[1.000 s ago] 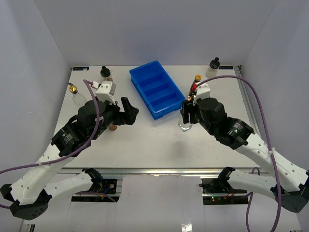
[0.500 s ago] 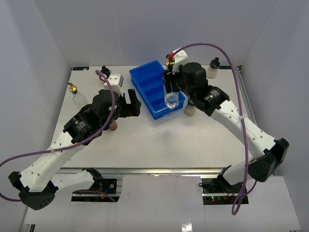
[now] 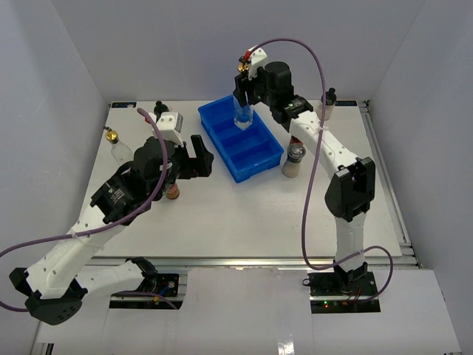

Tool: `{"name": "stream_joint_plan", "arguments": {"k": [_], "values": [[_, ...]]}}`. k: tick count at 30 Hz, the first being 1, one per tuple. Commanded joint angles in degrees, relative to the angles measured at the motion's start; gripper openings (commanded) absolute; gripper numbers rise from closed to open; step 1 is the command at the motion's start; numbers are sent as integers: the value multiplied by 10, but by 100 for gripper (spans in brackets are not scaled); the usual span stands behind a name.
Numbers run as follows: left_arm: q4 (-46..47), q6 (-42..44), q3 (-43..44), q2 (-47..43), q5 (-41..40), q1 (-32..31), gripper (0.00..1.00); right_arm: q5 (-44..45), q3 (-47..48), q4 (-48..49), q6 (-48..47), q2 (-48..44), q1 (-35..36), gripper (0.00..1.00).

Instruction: Organize the condiment bottles

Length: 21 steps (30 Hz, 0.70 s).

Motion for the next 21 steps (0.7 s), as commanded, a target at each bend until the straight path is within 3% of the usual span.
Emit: {"name": "stream_joint_plan", "arguments": {"k": [1,13,21], "values": [[17,10,-7,-5,5,3,98,-51,63,154,-8,27,-14,8],[31,23,-21,6,3,4,98,-78,107,331,29,128,-51,8],[32,28,-21,4,-19,4,98,-75,134,397,33,176,-53,8]]}}
